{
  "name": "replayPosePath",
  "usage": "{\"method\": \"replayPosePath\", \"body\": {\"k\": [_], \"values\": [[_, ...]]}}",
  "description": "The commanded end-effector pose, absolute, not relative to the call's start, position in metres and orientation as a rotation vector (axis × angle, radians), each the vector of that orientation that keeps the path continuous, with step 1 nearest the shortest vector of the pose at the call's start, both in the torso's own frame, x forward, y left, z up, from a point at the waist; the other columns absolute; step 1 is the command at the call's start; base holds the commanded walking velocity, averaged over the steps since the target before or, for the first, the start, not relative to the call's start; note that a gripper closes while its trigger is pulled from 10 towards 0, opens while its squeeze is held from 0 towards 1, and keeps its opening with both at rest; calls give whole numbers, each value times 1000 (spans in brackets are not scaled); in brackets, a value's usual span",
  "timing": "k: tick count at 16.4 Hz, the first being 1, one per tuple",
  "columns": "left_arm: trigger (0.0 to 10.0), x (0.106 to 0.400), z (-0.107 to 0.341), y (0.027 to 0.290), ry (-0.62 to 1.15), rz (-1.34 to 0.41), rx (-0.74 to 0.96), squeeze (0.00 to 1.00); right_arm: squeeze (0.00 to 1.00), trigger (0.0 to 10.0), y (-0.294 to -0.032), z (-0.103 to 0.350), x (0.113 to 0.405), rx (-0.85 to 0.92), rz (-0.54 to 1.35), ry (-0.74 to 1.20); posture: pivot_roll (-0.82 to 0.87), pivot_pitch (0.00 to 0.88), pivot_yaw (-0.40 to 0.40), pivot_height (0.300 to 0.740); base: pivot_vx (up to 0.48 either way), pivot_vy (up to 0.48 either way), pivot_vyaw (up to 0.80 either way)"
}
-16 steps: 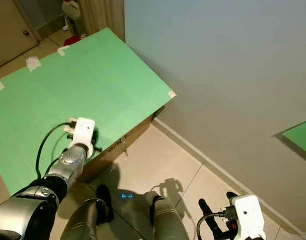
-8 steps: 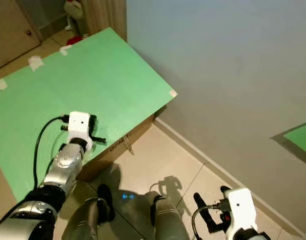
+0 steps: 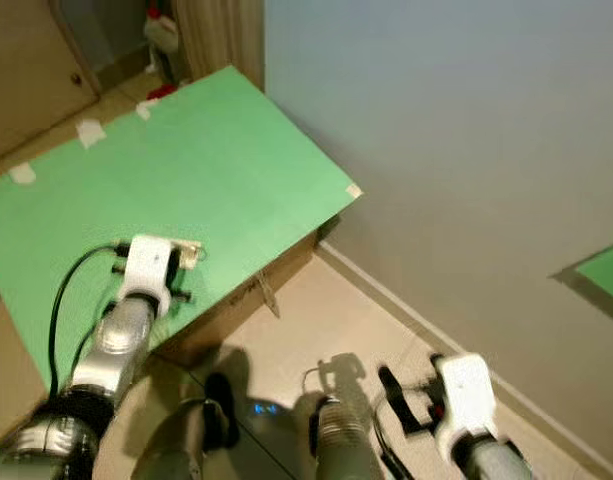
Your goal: Hang keys on a hook
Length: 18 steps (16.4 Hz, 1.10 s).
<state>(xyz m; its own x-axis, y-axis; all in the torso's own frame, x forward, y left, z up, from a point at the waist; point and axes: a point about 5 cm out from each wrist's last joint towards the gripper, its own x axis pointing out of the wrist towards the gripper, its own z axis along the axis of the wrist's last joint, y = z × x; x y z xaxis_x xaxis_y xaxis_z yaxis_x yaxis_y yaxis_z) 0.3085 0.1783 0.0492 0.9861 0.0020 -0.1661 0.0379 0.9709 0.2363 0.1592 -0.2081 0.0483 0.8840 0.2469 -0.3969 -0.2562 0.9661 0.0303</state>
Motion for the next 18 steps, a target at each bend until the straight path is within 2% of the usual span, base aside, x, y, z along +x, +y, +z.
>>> {"method": "replayPosePath", "body": {"k": [1, 4, 6, 8, 10, 14, 18], "values": [[10000, 293, 46, 183, 165, -5, 224, 1000, 0, 10000, -201, 38, 163, -15, 270, 430, -326, 199, 17, 740, 0, 0, 0], [10000, 275, 68, 199, 85, 38, 212, 1000, 0, 10000, -177, 30, 205, 18, 306, 376, -188, 112, 47, 740, 0, 0, 0], [10000, 263, 89, 199, 26, 33, 184, 1000, 0, 10000, -165, 31, 227, 22, 325, 330, -146, 70, 54, 740, 0, 0, 0], [10000, 248, 100, 182, -5, -38, 196, 1000, 0, 10000, -159, 36, 248, 20, 314, 270, -114, 25, 61, 740, 0, 0, 0], [10000, 220, 93, 152, -26, -157, 186, 1000, 0, 10000, -156, 39, 262, 36, 294, 235, -114, 0, 67, 740, 0, 0, 0], [10000, 199, 61, 167, 84, -82, 190, 1000, 0, 10000, -155, 39, 266, 23, 298, 211, -130, 0, 63, 740, 0, 0, 139], [10000, 215, 52, 165, 123, -86, 179, 1000, 0, 10000, -156, 40, 268, 1, 293, 190, -160, 9, 61, 740, 0, 0, 800]]}}
